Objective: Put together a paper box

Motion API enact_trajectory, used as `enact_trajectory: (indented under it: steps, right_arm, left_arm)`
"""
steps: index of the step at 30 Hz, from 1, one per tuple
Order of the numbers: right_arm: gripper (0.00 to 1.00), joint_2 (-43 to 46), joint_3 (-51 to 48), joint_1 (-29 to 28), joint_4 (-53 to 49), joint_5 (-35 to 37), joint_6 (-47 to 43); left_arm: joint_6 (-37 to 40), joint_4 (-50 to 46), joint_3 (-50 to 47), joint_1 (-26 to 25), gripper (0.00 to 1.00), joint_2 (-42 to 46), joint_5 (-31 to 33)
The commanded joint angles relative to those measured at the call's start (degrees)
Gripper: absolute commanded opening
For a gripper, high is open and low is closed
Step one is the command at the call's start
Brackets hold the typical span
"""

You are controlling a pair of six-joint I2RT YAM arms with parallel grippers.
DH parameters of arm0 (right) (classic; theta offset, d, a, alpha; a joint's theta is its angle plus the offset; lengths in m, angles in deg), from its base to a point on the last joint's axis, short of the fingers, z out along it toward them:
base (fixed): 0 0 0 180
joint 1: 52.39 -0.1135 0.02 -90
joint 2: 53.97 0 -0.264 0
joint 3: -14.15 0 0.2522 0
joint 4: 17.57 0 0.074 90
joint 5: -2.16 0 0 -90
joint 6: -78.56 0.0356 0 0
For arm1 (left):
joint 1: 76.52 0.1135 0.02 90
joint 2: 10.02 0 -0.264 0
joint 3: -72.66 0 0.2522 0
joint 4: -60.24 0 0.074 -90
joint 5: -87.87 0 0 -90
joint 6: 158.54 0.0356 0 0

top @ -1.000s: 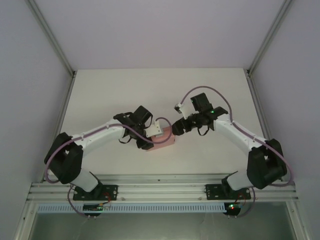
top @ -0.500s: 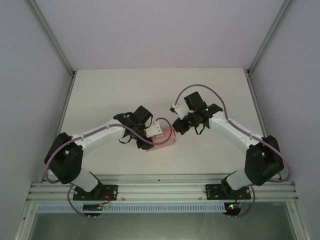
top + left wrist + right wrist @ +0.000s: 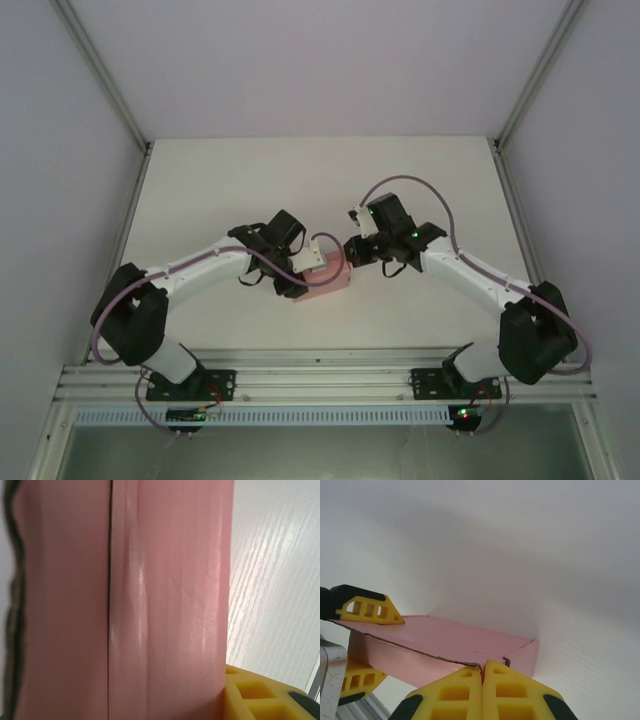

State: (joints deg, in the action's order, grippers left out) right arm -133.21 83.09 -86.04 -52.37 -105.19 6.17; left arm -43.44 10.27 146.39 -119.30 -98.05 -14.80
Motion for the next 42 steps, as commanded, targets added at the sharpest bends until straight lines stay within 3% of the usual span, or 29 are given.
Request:
enact_trajectory:
  steps: [1, 4, 11, 16, 17, 20, 22, 25, 34, 37, 42]
  right_arm:
    - [0.00, 0.1, -6.0, -2.0, 4.1, 2.0, -0.3]
    - [0.00, 1.2, -10.5, -2.9, 9.1, 2.1, -3.5]
    - [0.00, 5.2, -16.4, -5.8, 14.7, 10.6, -9.7]
    - [0.00, 6.9, -16.6, -6.1, 12.8, 15.4, -11.1]
    - [0.00, 6.9, -16.4, -6.2, 12.7, 16.2, -11.2]
    - [0.00, 6.4, -15.2, -7.2, 11.7, 18.7, -9.3]
    - [0.00, 5.7, -13.7, -8.1, 10.1, 21.5, -7.7]
    - [0.00, 4.6, -11.1, -10.0, 7.1, 27.1, -4.3]
    - [0.00, 4.0, -7.2, -13.2, 2.6, 29.9, -3.3]
    - [0.00, 3.7, -6.3, -13.5, 1.2, 30.0, -3.0]
    - [0.00, 2.9, -5.7, -13.7, 0.9, 29.2, -3.8]
  left_arm:
    - [-0.9, 2.0, 1.5, 0.7, 0.36, -1.4, 1.4]
    - [-1.0, 2.7, 1.2, 0.9, 0.37, -1.3, 1.6]
    - [-1.2, 2.3, 1.9, 1.3, 0.38, -1.4, 1.7]
    - [-1.3, 2.4, 2.1, 1.3, 0.43, -1.4, 1.7]
    - [-1.7, 2.3, 2.4, 1.3, 0.46, -1.3, 1.6]
    - [-2.9, 1.8, 3.5, 1.3, 0.71, -1.0, 1.6]
    - [-3.6, 1.0, 4.3, 1.2, 0.99, -0.5, 2.3]
    - [-7.0, -0.2, 5.6, 0.5, 0.99, 0.9, 4.8]
    - [-25.7, -5.6, 3.1, -4.0, 1.00, 10.8, 20.8]
    - [-31.6, -7.4, 1.0, -4.0, 0.90, 13.9, 25.0]
    - [-32.7, -5.4, -2.4, -4.0, 0.76, 16.9, 23.6]
